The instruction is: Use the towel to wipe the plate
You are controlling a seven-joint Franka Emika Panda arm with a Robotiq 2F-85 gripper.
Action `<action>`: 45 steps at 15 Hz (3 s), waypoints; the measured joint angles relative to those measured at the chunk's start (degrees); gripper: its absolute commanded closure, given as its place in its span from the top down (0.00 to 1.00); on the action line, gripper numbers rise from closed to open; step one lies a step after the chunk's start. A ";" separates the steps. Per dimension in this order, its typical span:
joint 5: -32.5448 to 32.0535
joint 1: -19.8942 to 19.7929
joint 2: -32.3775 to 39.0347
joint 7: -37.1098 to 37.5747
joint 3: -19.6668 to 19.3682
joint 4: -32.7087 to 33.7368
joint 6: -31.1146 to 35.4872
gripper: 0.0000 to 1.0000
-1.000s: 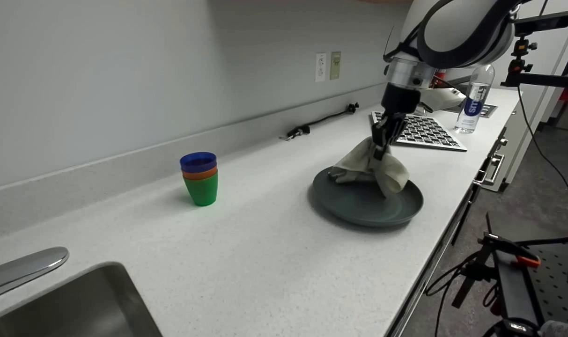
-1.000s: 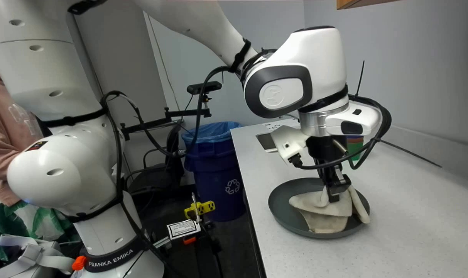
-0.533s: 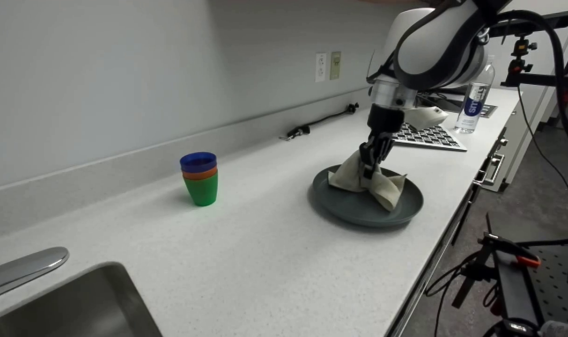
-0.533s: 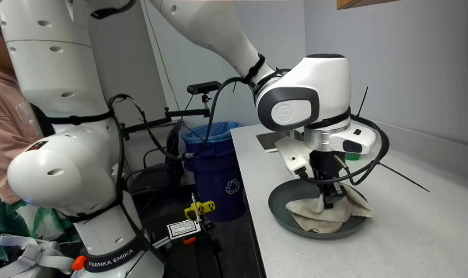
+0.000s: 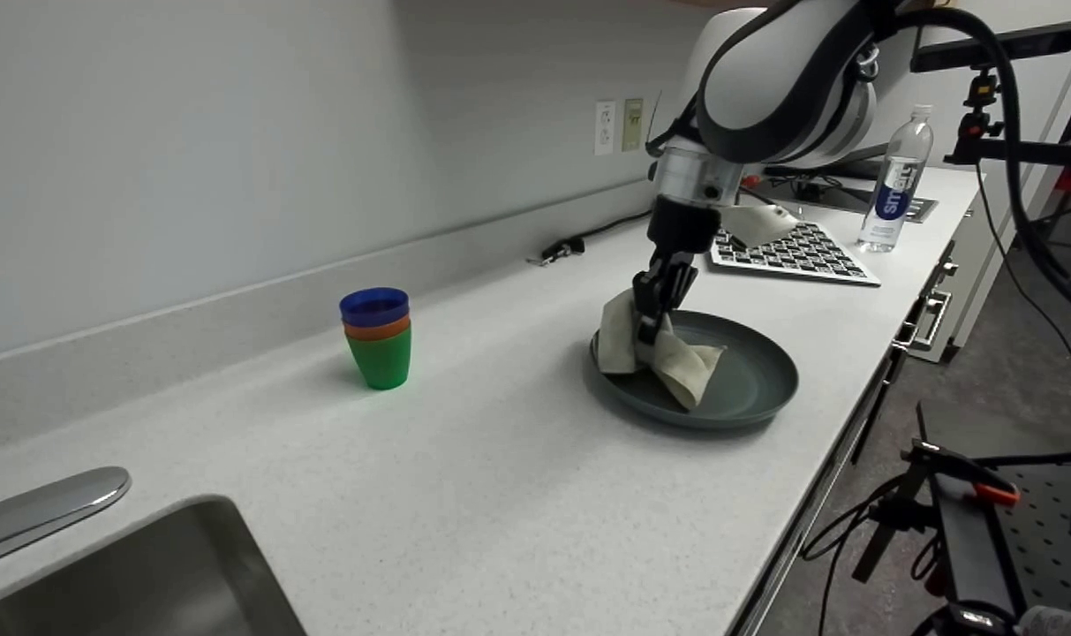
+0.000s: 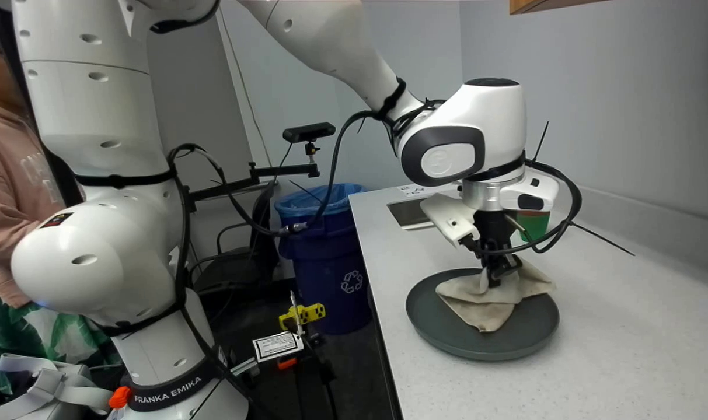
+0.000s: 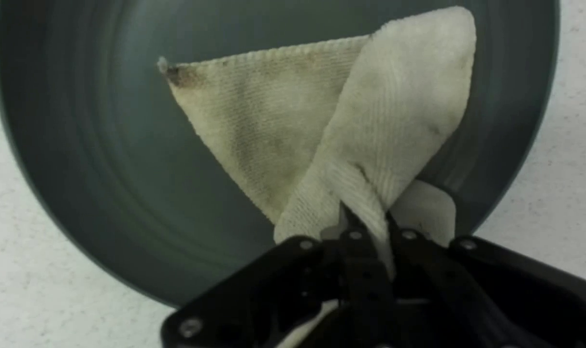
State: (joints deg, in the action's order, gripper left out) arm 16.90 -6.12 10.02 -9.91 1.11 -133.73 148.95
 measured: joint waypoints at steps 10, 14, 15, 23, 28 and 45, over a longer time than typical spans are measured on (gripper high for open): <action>-3.54 -1.01 -5.56 -4.94 -4.35 -5.48 -15.36 0.02; -13.24 -2.08 -6.36 -3.20 -8.47 -6.33 -14.77 0.02; -15.63 -2.26 -6.24 -2.17 -9.18 -6.27 -13.45 0.02; -19.16 -2.04 -1.62 6.96 -9.43 -4.65 1.84 0.02; -16.89 -1.17 0.98 9.03 -6.61 -3.10 4.94 0.02; -3.78 -0.77 -6.25 1.20 -2.32 -7.31 -7.69 0.02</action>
State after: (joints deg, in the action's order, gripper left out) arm 13.13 -6.88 3.77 -8.71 -1.21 -141.04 141.26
